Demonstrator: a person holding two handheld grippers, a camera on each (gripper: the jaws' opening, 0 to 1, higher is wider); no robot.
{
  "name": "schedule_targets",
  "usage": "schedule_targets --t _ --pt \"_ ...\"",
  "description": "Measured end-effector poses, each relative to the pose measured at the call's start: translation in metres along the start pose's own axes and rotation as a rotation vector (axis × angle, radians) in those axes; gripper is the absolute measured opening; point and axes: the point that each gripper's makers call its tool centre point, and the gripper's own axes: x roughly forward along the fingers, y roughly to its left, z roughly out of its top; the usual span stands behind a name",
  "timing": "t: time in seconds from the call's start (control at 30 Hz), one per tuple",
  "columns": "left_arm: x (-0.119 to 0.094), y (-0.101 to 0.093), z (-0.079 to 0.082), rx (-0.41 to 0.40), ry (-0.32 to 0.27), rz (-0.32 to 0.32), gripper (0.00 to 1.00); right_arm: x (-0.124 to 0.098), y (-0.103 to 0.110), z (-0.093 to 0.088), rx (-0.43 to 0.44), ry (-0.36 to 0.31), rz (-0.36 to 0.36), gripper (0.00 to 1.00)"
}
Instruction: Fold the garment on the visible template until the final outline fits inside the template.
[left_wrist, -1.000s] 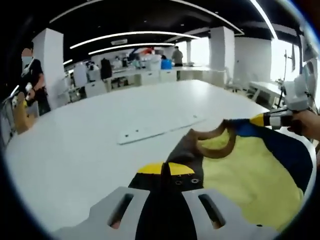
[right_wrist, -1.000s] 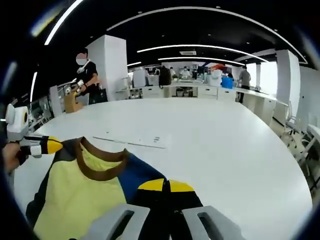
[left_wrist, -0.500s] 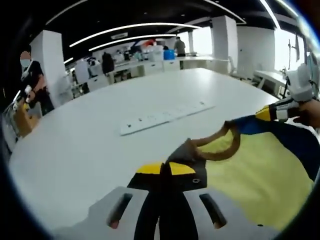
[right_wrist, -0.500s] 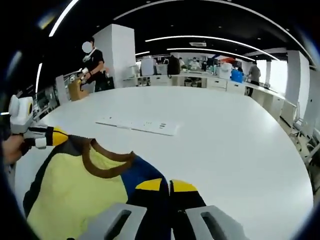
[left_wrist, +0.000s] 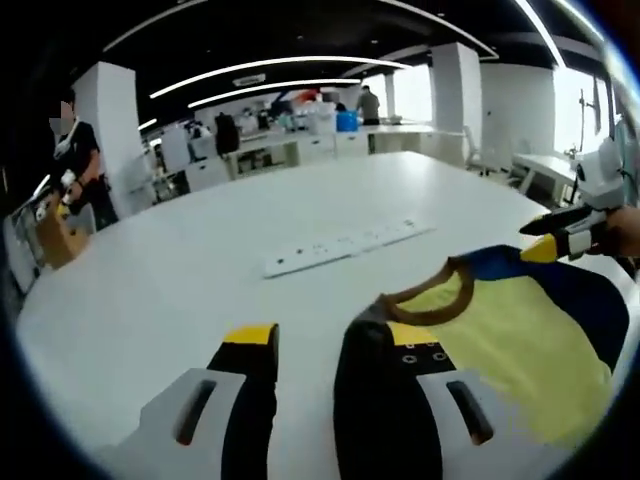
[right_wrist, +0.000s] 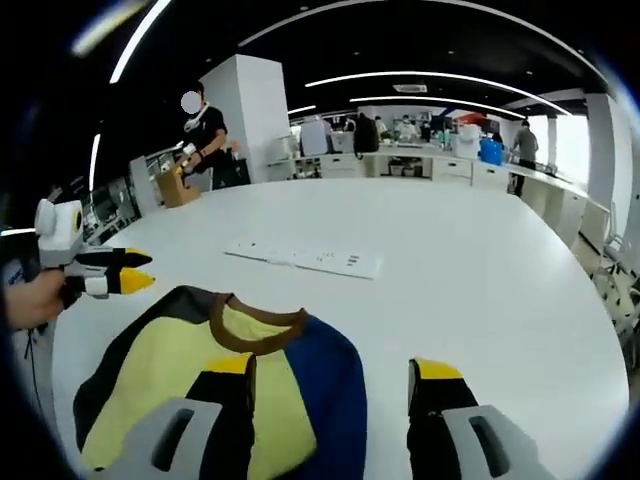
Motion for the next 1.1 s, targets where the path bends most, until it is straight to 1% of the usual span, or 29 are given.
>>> schedule_targets --t 0.07,0.2,0.27,0.37,0.5,0.6,0.8,0.9,0.97,1.07,1.1 --pt "-0.004 0.004 0.000 -0.013 -0.003 0.003 0.52 -0.008 0.006 0.004 -0.013 -0.011 0.014 0.71" --pt "-0.017 0.008 -0.002 -0.030 0.003 -0.005 0.55 -0.023 0.018 0.011 -0.031 -0.034 0.044 0.87" --pt "-0.026 0.007 -0.001 -0.024 -0.007 -0.007 0.58 -0.031 0.025 0.013 -0.038 -0.043 0.061 0.92" --pt "-0.039 0.003 -0.001 -0.004 -0.015 -0.027 0.62 -0.040 0.032 0.013 -0.043 -0.050 0.077 0.97" --pt "-0.055 -0.003 -0.001 -0.005 -0.029 -0.048 0.66 -0.053 0.041 0.009 -0.051 -0.048 0.098 0.99" --pt "-0.066 -0.003 -0.002 -0.001 -0.038 -0.065 0.69 -0.064 0.048 0.008 -0.055 -0.050 0.110 0.99" --pt "-0.089 -0.008 -0.005 0.013 -0.046 -0.088 0.71 -0.086 0.059 0.001 -0.064 -0.053 0.126 0.99" --pt "-0.099 -0.010 -0.009 0.013 -0.044 -0.097 0.72 -0.095 0.063 -0.004 -0.068 -0.052 0.128 0.99" --pt "-0.108 -0.009 -0.015 0.009 -0.036 -0.097 0.71 -0.102 0.065 -0.007 -0.072 -0.053 0.126 0.99" --pt "-0.118 -0.011 -0.020 -0.008 -0.042 -0.106 0.70 -0.110 0.068 -0.013 -0.055 -0.057 0.136 0.99" --pt "-0.123 -0.012 -0.025 -0.001 -0.035 -0.106 0.70 -0.116 0.069 -0.017 -0.050 -0.058 0.138 0.99"
